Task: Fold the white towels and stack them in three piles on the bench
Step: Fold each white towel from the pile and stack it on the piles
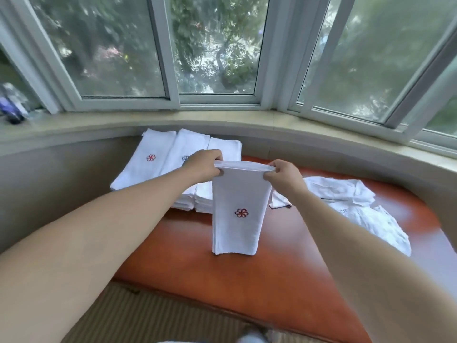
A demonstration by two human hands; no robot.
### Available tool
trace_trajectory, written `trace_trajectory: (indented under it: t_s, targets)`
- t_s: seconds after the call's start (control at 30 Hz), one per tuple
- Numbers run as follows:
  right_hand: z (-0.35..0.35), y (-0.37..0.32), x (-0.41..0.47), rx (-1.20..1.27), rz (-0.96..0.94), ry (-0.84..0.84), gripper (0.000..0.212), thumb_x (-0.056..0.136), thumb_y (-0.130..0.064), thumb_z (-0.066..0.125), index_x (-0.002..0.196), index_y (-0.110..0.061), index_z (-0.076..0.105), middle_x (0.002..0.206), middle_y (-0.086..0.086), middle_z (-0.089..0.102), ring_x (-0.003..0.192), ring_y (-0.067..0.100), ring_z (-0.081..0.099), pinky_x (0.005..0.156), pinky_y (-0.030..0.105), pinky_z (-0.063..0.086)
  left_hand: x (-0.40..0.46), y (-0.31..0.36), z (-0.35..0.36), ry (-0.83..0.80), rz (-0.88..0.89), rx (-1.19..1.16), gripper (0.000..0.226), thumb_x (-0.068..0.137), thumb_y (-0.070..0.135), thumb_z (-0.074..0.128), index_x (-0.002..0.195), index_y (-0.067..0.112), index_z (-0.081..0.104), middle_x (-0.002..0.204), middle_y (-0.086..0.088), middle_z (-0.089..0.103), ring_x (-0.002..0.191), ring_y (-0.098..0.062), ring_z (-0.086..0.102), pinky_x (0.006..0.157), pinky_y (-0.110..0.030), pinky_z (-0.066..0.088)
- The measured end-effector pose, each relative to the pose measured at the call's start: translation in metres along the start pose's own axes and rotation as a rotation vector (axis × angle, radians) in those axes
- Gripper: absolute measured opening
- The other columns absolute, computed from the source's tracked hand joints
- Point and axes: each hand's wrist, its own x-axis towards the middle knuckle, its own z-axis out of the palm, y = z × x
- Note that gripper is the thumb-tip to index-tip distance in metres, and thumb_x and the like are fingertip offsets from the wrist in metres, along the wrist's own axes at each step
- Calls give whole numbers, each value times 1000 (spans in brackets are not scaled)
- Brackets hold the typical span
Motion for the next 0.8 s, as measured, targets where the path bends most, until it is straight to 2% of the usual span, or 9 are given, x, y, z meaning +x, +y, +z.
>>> trace_trajectory:
  t_s: [0.13, 0.27, 0.33, 0.43, 0.5, 0.63, 0.73, 0.8]
  targets:
    - [8, -38, 9, 29, -51, 65, 17, 78, -16, 60, 91, -23, 68, 70, -8, 61, 66, 16, 57, 58, 27, 42, -6, -15, -44, 24, 13, -54, 18, 81, 31, 73, 84, 27, 56, 76, 10, 67, 66, -12, 69, 55, -25, 41]
    - [16, -64, 30, 40, -88, 139, 20, 78, -18, 61, 95, -29, 63, 67, -10, 59, 68, 11, 58, 56, 25, 40, 3, -24, -74, 82, 16, -80, 19, 79, 33, 74, 85, 28, 57, 74, 11, 69, 60, -5, 67, 52, -24, 43]
    - [21, -73, 47, 50, -84, 163, 20, 77, -20, 60, 95, -28, 64, 64, -10, 56, 66, 9, 56, 56, 25, 38, 13, -28, -84, 110, 6, -80, 20, 79, 34, 75, 86, 28, 58, 77, 11, 69, 63, -10, 68, 52, -25, 44]
    - [27, -84, 75, 62, -104, 185, 17, 74, -20, 58, 90, -17, 66, 62, -8, 52, 65, 17, 51, 56, 28, 37, 34, -34, -93, 159, -11, -112, 20, 80, 32, 77, 88, 27, 59, 78, 10, 68, 64, -12, 69, 54, -26, 43]
    - [29, -90, 94, 69, -112, 181, 17, 75, -20, 58, 91, -20, 64, 62, -8, 54, 67, 19, 53, 57, 28, 38, 51, -37, -98, 181, -17, -105, 20, 82, 30, 77, 88, 26, 58, 78, 8, 68, 65, -12, 69, 55, -27, 41]
    - [30, -101, 133, 132, -94, 153, 29, 76, -23, 57, 104, -26, 66, 64, -9, 57, 73, 20, 60, 66, 31, 46, 86, -40, -106, 223, -45, -125, 23, 84, 33, 77, 86, 25, 56, 76, 7, 67, 69, -17, 68, 58, -29, 41]
    - [30, -103, 163, 140, -105, 157, 34, 78, -23, 56, 110, -24, 68, 68, -11, 57, 79, 20, 59, 67, 30, 43, 116, -43, -107, 257, -73, -143, 24, 86, 35, 77, 95, 24, 58, 88, 1, 69, 80, -23, 66, 68, -33, 45]
    - [31, -103, 182, 145, -99, 154, 37, 79, -23, 55, 114, -25, 68, 72, -11, 59, 82, 20, 61, 69, 29, 43, 138, -47, -105, 271, -80, -150, 24, 86, 34, 76, 97, 24, 57, 93, 0, 68, 85, -25, 66, 69, -33, 44]
